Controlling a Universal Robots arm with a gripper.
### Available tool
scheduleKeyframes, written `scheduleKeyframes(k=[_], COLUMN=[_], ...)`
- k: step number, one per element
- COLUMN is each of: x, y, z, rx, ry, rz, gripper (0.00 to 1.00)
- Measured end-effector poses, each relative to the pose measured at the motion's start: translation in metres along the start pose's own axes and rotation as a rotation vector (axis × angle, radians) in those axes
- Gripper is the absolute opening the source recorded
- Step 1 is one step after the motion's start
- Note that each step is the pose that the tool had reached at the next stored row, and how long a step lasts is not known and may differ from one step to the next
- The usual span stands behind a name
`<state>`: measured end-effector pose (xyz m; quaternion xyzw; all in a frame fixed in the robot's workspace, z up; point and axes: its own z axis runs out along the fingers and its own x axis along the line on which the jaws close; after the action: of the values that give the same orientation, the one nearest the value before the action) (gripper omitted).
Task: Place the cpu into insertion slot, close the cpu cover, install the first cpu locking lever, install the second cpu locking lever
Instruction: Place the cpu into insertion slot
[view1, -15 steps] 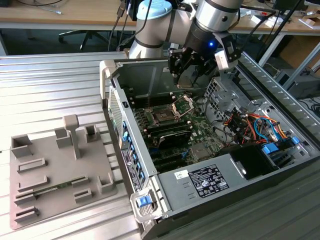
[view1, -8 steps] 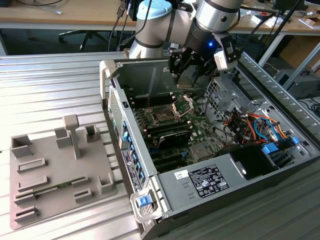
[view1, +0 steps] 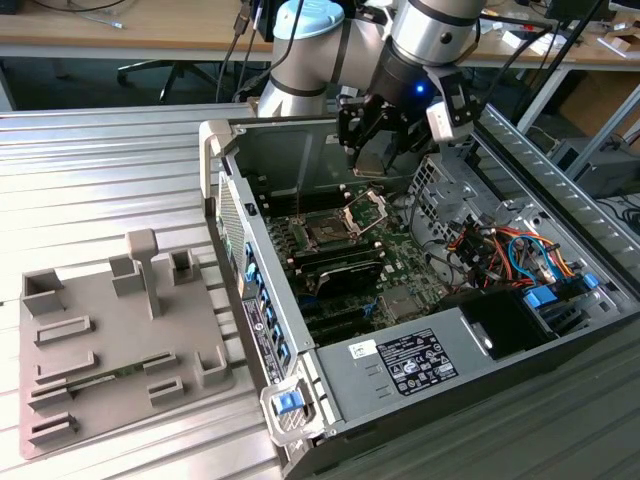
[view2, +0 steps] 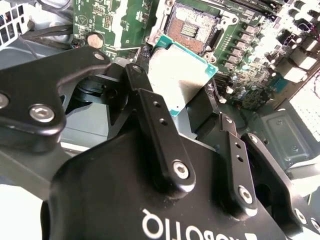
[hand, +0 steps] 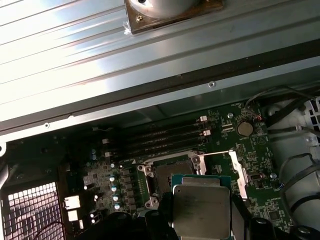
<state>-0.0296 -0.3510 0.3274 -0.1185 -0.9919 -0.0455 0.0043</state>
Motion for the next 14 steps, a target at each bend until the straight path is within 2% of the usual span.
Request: scheduleKeyframes(k=[14], x=[0.0], y=[-0.0001], z=[0.0006], rx=[-0.0014], ry=[-0.0065], rz=[0.072], gripper=[0.55])
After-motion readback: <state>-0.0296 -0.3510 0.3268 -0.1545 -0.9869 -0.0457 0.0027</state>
